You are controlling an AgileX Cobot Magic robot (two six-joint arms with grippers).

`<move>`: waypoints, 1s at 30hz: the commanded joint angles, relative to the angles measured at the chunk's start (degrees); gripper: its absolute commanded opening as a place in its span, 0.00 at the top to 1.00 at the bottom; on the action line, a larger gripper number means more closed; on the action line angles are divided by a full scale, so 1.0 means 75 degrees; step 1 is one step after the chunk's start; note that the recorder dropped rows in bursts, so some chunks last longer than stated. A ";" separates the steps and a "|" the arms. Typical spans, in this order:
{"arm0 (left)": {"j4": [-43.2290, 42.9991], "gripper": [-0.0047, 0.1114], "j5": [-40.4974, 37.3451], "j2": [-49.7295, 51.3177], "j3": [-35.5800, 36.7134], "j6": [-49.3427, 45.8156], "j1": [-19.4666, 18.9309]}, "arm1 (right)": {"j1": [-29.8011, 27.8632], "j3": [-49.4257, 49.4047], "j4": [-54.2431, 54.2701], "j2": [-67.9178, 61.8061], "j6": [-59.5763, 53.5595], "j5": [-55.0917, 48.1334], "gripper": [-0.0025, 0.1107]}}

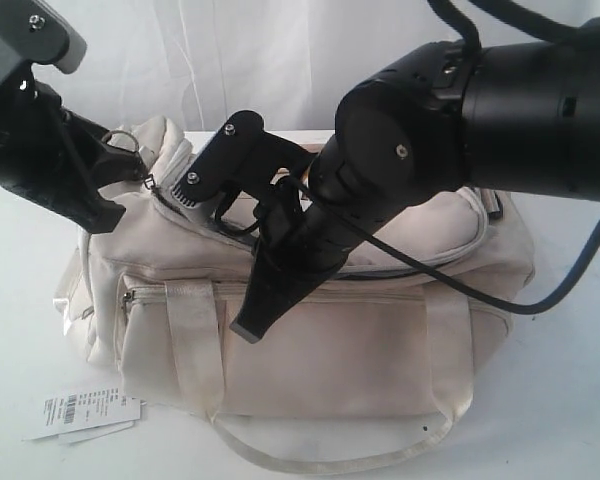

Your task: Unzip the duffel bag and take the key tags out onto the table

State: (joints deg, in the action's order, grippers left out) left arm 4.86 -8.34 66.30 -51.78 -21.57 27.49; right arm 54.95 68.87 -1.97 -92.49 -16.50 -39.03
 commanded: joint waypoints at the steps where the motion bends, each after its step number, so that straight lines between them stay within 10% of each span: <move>1: 0.0032 0.96 0.0439 0.0241 -0.0038 0.0078 -0.0099 | -0.0008 -0.0035 0.0176 0.0007 0.0069 -0.0616 0.98; 18: 0.0077 0.96 0.2372 0.1381 -0.0230 0.0421 -0.0372 | -0.0008 -0.0035 0.0365 0.0007 0.0069 -0.0614 0.98; 30: 0.0077 0.96 0.1301 0.2829 -0.2199 0.0440 -0.0372 | -0.0008 -0.0035 0.0482 0.0007 0.0069 -0.0631 0.98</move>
State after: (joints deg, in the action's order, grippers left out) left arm 4.86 2.19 85.28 -64.46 -18.99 24.93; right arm 54.95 68.87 -0.74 -92.49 -16.50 -39.17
